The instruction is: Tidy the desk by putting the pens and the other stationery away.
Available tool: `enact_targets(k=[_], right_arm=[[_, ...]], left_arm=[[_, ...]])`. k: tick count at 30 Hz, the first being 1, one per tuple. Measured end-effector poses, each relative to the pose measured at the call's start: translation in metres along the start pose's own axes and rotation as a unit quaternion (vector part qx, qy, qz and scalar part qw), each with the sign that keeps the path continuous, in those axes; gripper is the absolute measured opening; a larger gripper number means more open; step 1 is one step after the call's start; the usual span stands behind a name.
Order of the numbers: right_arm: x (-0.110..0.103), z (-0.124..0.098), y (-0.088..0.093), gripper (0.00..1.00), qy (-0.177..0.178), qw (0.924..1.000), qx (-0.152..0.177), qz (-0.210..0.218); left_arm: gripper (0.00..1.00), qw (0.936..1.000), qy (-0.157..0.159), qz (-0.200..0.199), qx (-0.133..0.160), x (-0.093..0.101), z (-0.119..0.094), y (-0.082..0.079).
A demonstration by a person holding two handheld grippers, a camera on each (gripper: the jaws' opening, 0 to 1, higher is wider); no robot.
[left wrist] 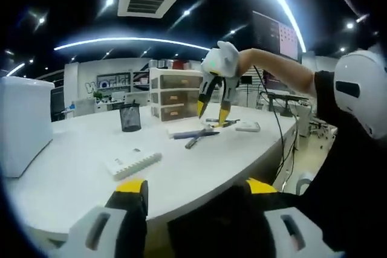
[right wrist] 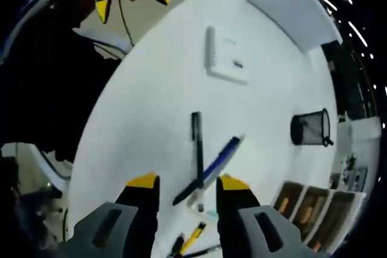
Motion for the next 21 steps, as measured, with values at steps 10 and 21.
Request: enact_targets(k=[10,21], right_arm=[[0.003,0.018,0.002,0.31,-0.032,0.999,-0.029,-0.012],[0.006,0.033,0.005,0.24,-0.06,0.9973,-0.039,-0.017]], left_arm=[[0.63,1.0,-0.001,-0.009,0.001,-0.005,-0.004,0.004],[0.62,0.9999,0.005,-0.009,-0.001,-0.002,-0.003,0.006]])
Point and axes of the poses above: the point that each gripper's makers call its tool centre point, and the gripper's own axes: z roughly forward along the fingers, x roughly to its right, y roughly out of its underside, the point moved 4 cm from there along -z, roughly backward along the fingers, and after that the axes turned 5 degrees about x, right-handed, at the moved point
